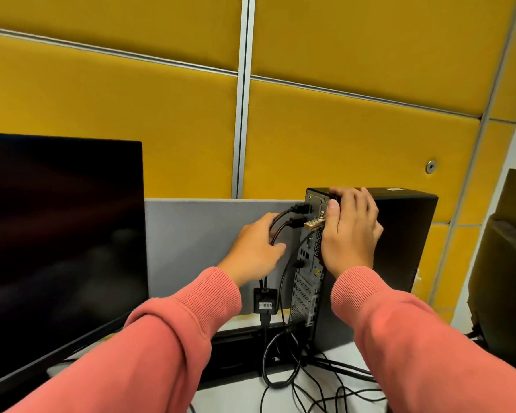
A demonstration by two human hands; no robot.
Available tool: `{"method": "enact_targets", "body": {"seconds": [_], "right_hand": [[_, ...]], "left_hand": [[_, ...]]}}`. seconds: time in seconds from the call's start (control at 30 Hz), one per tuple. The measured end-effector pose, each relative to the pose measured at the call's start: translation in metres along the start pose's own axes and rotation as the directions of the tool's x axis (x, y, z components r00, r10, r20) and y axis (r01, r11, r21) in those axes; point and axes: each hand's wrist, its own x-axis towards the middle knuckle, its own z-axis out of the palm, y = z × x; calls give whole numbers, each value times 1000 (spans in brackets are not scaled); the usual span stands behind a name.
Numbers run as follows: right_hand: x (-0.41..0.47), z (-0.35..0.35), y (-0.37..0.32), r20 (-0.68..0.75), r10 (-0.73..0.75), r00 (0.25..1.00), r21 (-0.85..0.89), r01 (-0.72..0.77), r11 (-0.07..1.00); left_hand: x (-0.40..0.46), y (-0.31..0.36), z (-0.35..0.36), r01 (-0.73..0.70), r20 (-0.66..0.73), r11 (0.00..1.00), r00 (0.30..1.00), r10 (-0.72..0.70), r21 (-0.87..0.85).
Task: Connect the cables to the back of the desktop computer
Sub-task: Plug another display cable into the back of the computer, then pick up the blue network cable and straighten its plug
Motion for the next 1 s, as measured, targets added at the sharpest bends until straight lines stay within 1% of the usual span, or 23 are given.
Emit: {"method": "enact_targets", "body": {"seconds": [0.13, 0.23, 0.3, 0.37, 0.47, 0.5, 0.57, 0.63, 0.7, 0.77, 0.8, 0.83, 0.9, 1.0], "right_hand": [[2, -18, -13, 154, 71, 986, -6, -71, 997], [-19, -32, -26, 206, 115, 972, 19, -121, 992], [-45, -43, -32, 218, 107, 970, 9, -111, 994], [-79, -51, -34, 288, 71, 955, 47, -88, 995], [-133, -60, -30, 468, 4, 884, 161, -89, 983], [-152, -65, -29, 526, -5, 851, 170, -99, 980], [-184, -74, -24, 615, 5, 789, 170, -139, 976], [-212, -83, -21, 708, 26, 706, 145, -180, 973], [-239, -90, -17, 806, 35, 590, 78, -166, 983], [-260, -95, -15, 863, 40, 503, 48, -159, 986], [-267, -96, -16, 873, 36, 487, 46, -156, 987], [-274, -97, -16, 873, 35, 486, 42, -147, 988], [-278, -98, -16, 865, 44, 501, 30, -138, 990], [-280, -97, -14, 870, 84, 486, 5, -180, 984]], "left_hand": [[-32, 2, -18, 64, 88, 995, 994, -71, 80], [-61, 5, -29, 74, 137, 984, 986, -96, 160], [-86, 5, -35, 72, 167, 978, 980, -106, 194], [-117, 0, -39, 66, 212, 967, 970, -121, 248], [-168, -11, -38, 69, 274, 964, 951, -141, 255], [-187, -17, -36, 69, 286, 961, 947, -148, 268], [-218, -34, -30, 31, 300, 936, 943, -144, 349], [-248, -53, -24, 12, 296, 909, 944, -148, 417], [-275, -70, -17, 28, 287, 901, 943, -167, 434], [-296, -78, -13, 44, 270, 897, 946, -179, 439], [-303, -81, -11, 50, 249, 900, 953, -173, 434], [-310, -83, -10, 54, 222, 905, 962, -161, 421], [-317, -82, -11, 82, 152, 922, 977, -149, 378], [-324, -80, -13, 131, 37, 947, 988, -148, 294]]}}
